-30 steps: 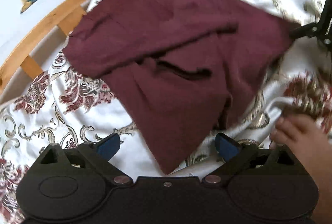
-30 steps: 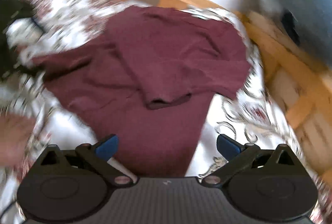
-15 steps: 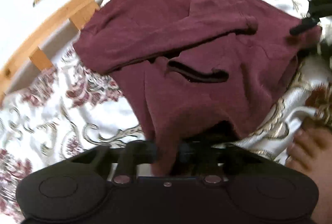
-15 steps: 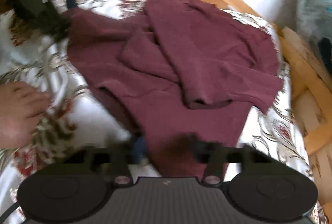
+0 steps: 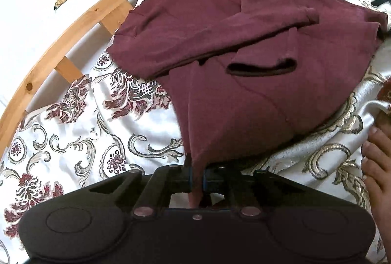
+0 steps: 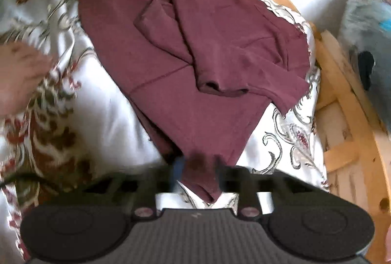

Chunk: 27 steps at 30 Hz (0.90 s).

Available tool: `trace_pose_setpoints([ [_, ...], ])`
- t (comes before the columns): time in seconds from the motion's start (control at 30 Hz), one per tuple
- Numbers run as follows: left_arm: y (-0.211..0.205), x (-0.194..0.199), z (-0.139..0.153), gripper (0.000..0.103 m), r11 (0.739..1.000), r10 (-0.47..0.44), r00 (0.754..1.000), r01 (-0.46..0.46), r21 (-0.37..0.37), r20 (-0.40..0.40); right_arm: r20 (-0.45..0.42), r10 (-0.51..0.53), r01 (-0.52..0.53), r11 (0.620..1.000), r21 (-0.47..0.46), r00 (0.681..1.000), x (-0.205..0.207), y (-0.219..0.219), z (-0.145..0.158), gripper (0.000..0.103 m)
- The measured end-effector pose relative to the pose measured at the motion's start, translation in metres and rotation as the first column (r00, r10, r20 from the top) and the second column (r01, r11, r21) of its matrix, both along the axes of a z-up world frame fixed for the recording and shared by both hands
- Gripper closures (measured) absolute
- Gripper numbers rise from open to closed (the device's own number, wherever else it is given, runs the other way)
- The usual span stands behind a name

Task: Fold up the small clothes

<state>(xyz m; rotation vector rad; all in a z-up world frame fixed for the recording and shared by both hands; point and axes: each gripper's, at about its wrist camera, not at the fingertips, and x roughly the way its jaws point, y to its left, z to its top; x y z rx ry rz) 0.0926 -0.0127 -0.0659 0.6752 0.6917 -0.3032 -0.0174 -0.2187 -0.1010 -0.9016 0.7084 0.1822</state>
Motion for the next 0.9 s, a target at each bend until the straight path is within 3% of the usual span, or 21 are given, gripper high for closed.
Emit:
trace_pose_setpoints([
  [0.13, 0.003, 0.002, 0.002, 0.096, 0.999, 0.027, 1.000, -0.027, -0.040, -0.002, -0.038, -0.051, 0.050, 0.999, -0.017, 0.998, 0.008, -0.011, -0.005, 0.039],
  [0.27, 0.005, 0.001, 0.005, 0.096, 0.998, 0.031, 0.999, -0.031, -0.052, 0.009, -0.012, -0.050, 0.049, 0.997, -0.062, 0.999, 0.010, -0.013, -0.011, 0.040],
  [0.3, 0.004, 0.001, 0.005, 0.096, 0.998, 0.029, 1.000, -0.028, -0.050, 0.012, 0.002, -0.038, 0.038, 0.996, -0.080, 0.999, 0.012, -0.012, -0.016, 0.043],
  [0.43, 0.003, 0.001, 0.008, 0.097, 0.999, 0.016, 1.000, -0.015, -0.041, 0.019, 0.033, 0.023, -0.018, 0.988, -0.155, 0.999, 0.011, 0.002, -0.030, 0.079],
  [0.5, 0.002, 0.000, 0.012, 0.097, 0.999, 0.011, 1.000, -0.010, -0.033, 0.028, 0.040, 0.041, -0.033, 0.983, -0.183, 0.998, 0.009, 0.007, -0.035, 0.085],
  [0.63, 0.000, -0.008, 0.024, 0.097, 0.999, 0.001, 0.998, 0.001, -0.035, 0.064, 0.095, 0.003, 0.011, 0.989, -0.150, 0.995, 0.007, 0.001, -0.024, 0.090],
  [0.8, 0.000, -0.032, 0.042, 0.097, 0.997, 0.005, 0.993, 0.004, -0.077, 0.118, 0.204, -0.078, 0.091, 0.995, -0.052, 0.976, -0.012, -0.005, 0.019, 0.092],
  [0.9, 0.006, -0.052, 0.054, 0.097, 0.994, 0.015, 0.993, -0.003, -0.107, 0.118, 0.221, -0.099, 0.102, 0.995, -0.002, 0.970, -0.029, -0.005, 0.040, 0.092],
])
